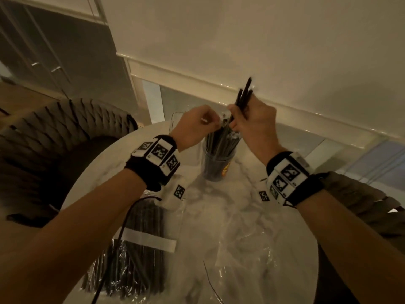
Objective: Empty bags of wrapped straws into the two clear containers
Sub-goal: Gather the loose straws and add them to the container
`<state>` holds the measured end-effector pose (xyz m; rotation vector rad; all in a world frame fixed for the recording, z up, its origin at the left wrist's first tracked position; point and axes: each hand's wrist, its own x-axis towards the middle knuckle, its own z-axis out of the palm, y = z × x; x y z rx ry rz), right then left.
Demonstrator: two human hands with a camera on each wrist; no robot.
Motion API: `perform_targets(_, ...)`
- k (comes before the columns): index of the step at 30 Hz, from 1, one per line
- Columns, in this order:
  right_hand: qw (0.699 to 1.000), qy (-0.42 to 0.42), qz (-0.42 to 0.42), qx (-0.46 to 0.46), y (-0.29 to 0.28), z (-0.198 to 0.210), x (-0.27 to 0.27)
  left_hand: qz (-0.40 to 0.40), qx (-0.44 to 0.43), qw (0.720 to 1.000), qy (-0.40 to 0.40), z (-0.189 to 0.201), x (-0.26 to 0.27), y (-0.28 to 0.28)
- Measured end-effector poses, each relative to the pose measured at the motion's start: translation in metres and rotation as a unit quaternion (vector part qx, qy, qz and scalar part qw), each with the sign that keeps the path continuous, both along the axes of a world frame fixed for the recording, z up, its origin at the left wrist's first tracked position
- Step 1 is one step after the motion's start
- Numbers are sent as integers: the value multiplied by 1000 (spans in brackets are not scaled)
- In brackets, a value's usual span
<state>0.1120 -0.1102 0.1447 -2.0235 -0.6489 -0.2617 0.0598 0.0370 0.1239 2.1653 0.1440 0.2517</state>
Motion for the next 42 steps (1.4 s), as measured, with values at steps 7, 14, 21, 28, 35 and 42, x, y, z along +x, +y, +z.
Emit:
perform_targets(7,992,54,-3,-111,10,-46,10,-78,201,973,88,-54,-19,1)
perform_targets(14,961,120,62,-240,5,-16,33,-119,361,923,62,-81,-9,-23)
perform_targets(21,973,113,78,-186,-15,-5,33,-108,334,933,73,-78,3,-64)
perform_targets(28,990,125,8,-66,-66,-9,16,38,98,991,-83,-62,-30,-24)
perform_targets(35,976,68,82,-187,-29,-30,7,3,67,998,0,-43,15,-4)
perform_targets(42,996,15,-90,-17,-62,-37,11,-46,30,998,15,-38,19,-1)
